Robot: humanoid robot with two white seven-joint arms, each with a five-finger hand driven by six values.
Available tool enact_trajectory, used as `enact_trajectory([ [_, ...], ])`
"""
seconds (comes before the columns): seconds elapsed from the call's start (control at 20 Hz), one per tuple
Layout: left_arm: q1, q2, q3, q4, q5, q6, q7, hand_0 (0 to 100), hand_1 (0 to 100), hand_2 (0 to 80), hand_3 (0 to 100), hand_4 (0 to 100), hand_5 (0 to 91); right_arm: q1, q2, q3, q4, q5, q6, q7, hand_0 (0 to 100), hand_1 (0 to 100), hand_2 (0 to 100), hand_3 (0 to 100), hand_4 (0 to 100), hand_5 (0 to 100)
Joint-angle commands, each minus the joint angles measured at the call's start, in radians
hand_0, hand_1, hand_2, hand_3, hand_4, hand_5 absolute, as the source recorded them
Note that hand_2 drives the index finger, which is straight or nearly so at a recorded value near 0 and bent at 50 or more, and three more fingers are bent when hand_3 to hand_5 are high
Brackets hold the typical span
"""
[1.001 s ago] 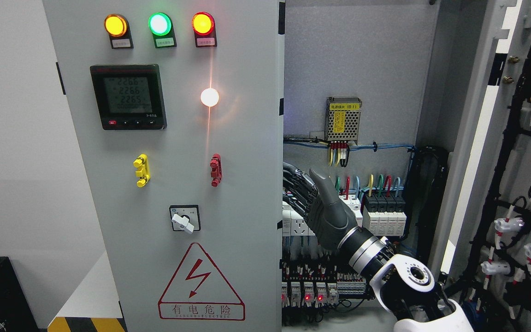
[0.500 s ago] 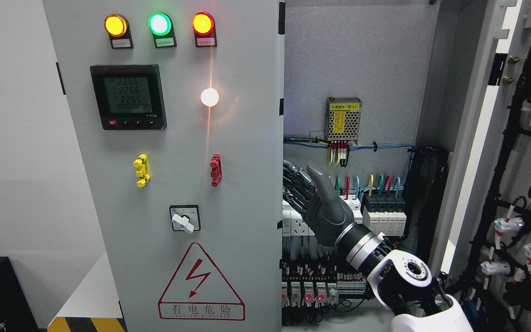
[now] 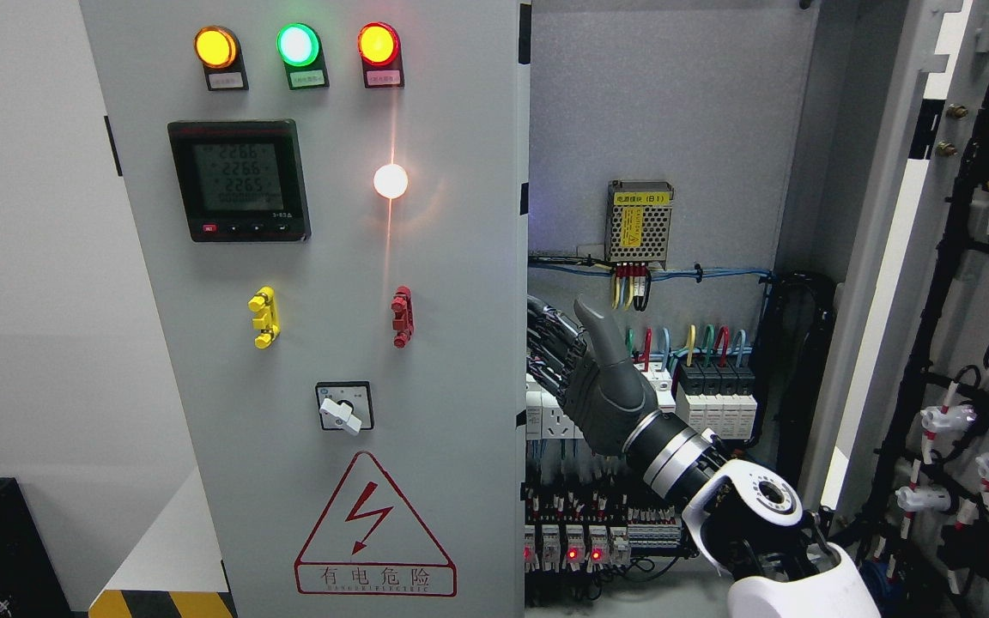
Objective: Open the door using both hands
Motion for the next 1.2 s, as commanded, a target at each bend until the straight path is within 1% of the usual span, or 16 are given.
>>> enact_trajectory([
  [0.0, 0.009, 0.000, 0.000, 0.000, 0.000, 0.000, -0.001, 0, 0, 0.0, 0, 0, 0.0, -0.006, -0.004, -0.007, 0.057, -0.007, -0.003, 0.070, 19, 0, 0, 0, 0, 0],
  [0.2, 0.009, 0.000, 0.000, 0.000, 0.000, 0.000, -0.001, 0, 0, 0.0, 0, 0, 0.0, -0.015, 0.001, -0.008, 0.071, -0.005, -0.003, 0.083, 19, 0, 0, 0, 0, 0],
  [0.35, 0.009, 0.000, 0.000, 0.000, 0.000, 0.000, -0.001, 0, 0, 0.0, 0, 0, 0.0, -0.027, -0.006, -0.008, 0.077, -0.008, -0.003, 0.090, 19, 0, 0, 0, 0, 0],
  [0.6, 0.009, 0.000, 0.000, -0.001, 0.000, 0.000, -0.001, 0, 0, 0.0, 0, 0, 0.0, -0.029, -0.007, -0.012, 0.101, -0.010, -0.003, 0.133, 19, 0, 0, 0, 0, 0],
  [0.75, 0.009, 0.000, 0.000, 0.000, 0.000, 0.000, -0.001, 0, 0, 0.0, 0, 0, 0.0, -0.030, -0.009, -0.013, 0.117, -0.010, -0.003, 0.150, 19, 0, 0, 0, 0, 0],
  [1.15, 0.009, 0.000, 0.000, 0.000, 0.000, 0.000, -0.001, 0, 0, 0.0, 0, 0, 0.0, -0.070, -0.010, -0.012, 0.169, -0.012, -0.004, 0.161, 19, 0, 0, 0, 0, 0],
])
